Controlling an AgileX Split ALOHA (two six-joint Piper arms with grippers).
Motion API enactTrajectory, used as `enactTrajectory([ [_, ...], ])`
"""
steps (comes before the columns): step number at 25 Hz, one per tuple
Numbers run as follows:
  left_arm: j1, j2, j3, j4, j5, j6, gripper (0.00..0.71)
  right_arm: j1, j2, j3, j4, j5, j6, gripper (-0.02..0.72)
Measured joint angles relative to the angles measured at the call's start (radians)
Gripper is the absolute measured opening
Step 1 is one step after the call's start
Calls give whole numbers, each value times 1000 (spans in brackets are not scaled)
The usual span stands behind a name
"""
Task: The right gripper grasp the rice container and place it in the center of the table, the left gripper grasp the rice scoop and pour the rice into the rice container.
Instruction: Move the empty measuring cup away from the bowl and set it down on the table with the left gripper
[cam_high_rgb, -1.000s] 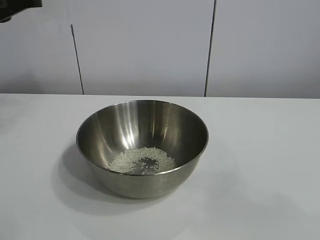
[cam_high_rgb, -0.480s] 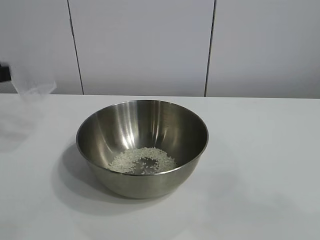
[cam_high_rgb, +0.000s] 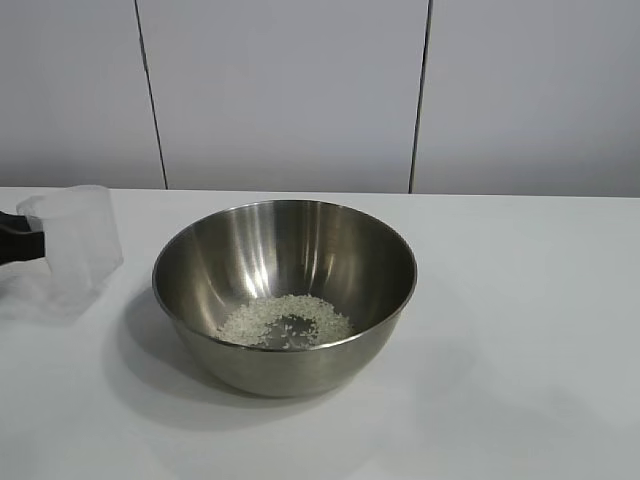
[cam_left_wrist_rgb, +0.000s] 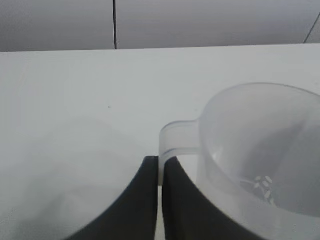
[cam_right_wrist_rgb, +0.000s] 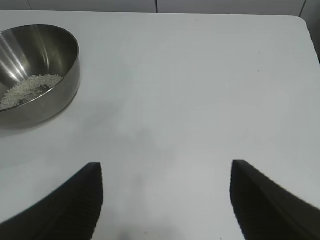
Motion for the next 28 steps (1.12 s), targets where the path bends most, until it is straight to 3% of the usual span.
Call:
enactTrajectory([
  [11,0,38,6,-1,50,84,16,0,0,0,0,0,0,494],
  [14,0,38,6,-2,69,84,90,0,0,0,0,0,0,494],
  [18,0,38,6,-3,84,84,306,0,0,0,0,-1,0,494],
  [20,0,36,14,-4,84,84,374,0,0,0,0,-1,0,494],
  [28,24,-25,113,-99,105,145,414,0,0,0,0,-1,0,494],
])
